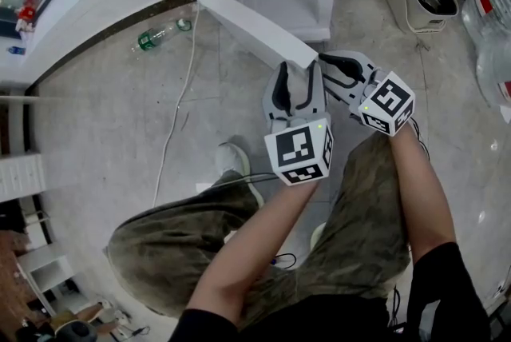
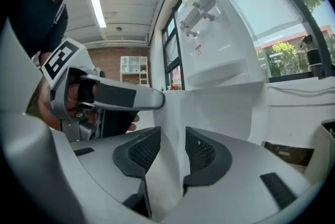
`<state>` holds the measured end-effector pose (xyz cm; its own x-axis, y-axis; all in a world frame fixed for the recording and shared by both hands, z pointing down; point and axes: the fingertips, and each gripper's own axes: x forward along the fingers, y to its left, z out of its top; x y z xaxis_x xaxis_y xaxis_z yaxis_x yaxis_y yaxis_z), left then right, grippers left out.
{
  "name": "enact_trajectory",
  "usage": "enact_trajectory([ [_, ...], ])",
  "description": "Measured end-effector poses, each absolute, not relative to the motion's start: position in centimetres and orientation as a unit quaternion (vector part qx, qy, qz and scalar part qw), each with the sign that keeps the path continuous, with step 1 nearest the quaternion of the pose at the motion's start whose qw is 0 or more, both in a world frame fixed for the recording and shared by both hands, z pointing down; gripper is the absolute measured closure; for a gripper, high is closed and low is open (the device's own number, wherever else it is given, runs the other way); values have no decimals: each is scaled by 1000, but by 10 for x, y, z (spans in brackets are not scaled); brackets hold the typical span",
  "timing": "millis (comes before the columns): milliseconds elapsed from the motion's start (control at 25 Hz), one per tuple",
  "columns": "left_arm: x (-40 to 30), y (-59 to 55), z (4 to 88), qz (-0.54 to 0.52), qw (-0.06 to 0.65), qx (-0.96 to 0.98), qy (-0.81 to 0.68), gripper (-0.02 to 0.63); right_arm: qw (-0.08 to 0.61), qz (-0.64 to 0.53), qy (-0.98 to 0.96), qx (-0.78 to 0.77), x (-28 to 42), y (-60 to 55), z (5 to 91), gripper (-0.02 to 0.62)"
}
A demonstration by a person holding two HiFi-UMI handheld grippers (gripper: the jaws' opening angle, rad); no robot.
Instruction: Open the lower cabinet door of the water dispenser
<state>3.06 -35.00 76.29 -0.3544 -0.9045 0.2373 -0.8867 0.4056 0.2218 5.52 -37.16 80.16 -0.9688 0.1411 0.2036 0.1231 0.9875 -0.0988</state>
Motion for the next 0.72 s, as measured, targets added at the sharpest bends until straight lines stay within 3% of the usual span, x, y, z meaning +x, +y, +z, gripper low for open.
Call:
enact_trajectory([
  [440,29,-326,763,-14,166,549,-819,410,109,30,-984,-138,44,-339,801,488],
  [720,24,-297,761,6,166,551,-818,462,115,30,-973,-198,29,-306,804,479],
])
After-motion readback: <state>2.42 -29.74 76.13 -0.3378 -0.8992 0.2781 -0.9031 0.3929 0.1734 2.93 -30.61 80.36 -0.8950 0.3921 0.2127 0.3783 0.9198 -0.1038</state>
